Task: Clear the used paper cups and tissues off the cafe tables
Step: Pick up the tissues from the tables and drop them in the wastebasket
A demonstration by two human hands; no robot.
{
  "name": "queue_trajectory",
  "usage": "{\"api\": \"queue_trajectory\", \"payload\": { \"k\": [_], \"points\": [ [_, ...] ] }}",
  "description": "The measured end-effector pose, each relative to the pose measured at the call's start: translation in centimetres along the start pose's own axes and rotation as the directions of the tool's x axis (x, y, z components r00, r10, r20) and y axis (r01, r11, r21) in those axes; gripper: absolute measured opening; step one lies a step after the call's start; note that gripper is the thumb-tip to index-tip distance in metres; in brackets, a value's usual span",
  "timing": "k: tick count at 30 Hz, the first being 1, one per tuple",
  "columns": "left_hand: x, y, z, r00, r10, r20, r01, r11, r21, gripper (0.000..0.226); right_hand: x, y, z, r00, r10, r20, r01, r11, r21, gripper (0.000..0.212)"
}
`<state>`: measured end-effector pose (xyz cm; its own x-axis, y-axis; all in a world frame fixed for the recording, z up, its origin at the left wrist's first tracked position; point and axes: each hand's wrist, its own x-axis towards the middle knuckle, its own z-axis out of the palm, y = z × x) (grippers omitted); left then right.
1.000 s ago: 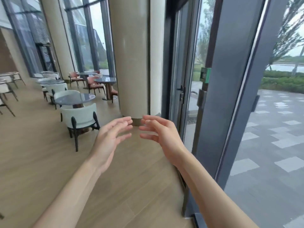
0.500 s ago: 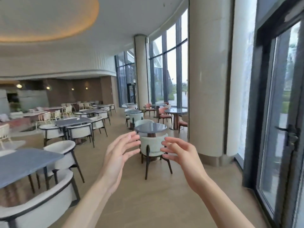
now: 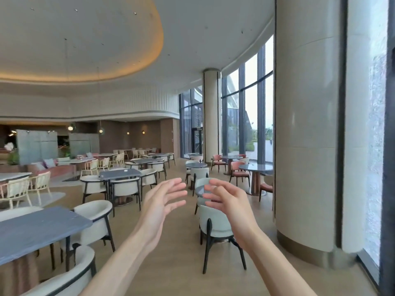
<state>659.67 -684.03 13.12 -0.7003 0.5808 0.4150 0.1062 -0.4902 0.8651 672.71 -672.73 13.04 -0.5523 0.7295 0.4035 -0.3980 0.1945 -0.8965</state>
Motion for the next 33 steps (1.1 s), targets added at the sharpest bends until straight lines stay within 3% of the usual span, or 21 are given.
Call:
{"api": "queue_trajectory", "payload": {
  "k": [9,23,33],
  "points": [
    [12.1,-7.1,-0.3,0.994,0.007,-0.112,0.004,0.995,0.097,0.025,14.7,7.8,-0.8,0.994,0.037,0.101,-0.04,0.999,0.023,0.021],
    [41.5,-16.6,-11.6,0.981,0.039,-0.193,-0.003,0.983,0.181,0.027,43.3,22.6,13.5,0.962,0.03,0.271,-0.021,0.999,-0.036,0.027],
    [59.9,-24.2,-16.6,0.98,0.031,-0.198,0.016,0.973,0.231,0.026,61.5,31.5,18.3,0.936,0.003,0.352,0.022,0.998,-0.067,0.039]
  ]
}}
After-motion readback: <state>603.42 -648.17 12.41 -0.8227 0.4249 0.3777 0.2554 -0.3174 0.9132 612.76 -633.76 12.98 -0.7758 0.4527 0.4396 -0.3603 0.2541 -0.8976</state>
